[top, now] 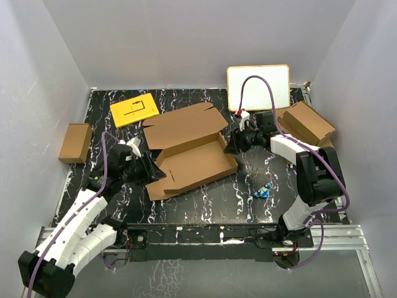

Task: Fold the paper box

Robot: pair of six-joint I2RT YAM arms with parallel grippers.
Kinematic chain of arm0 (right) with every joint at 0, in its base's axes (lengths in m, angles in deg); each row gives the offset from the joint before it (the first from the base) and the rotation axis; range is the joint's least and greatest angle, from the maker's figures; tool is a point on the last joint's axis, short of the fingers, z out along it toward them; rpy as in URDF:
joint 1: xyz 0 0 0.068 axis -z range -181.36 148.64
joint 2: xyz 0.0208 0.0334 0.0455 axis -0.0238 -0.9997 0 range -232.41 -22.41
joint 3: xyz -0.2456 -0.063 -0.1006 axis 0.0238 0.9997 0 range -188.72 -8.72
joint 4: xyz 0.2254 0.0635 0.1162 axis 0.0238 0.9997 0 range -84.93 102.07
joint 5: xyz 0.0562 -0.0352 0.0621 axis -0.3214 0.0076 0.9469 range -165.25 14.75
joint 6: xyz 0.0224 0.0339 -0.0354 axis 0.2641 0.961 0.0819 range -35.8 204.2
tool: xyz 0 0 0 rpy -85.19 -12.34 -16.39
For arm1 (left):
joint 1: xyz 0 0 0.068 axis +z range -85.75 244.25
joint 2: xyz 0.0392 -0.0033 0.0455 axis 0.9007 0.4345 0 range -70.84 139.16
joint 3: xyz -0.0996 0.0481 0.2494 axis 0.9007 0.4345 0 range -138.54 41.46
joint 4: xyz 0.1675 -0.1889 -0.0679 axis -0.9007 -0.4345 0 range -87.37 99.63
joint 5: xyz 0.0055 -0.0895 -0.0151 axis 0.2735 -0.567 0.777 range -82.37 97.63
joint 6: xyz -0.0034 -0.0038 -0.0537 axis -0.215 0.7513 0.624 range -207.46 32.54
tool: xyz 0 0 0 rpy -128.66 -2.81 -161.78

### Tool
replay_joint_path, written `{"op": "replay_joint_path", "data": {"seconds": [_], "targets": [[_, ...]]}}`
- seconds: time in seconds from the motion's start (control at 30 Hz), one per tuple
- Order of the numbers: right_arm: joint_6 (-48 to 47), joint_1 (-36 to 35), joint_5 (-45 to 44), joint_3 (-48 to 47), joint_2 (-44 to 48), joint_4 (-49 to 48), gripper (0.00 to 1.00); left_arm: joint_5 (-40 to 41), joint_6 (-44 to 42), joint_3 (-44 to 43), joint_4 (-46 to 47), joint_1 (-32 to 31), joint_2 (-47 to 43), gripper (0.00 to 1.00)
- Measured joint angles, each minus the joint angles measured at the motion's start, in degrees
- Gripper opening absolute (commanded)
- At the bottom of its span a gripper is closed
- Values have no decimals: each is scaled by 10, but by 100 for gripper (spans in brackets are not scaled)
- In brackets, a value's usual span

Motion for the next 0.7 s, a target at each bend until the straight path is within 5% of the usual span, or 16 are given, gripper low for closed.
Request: {"op": "replay_joint_path", "data": {"seconds": [0.37, 0.7], "targets": [[-5, 0, 1, 0, 0, 0, 52, -42, 65, 21, -17, -30, -20, 35], [-6, 0, 1, 0, 0, 0, 52, -26, 84, 68, 18, -81, 36, 11]]}}
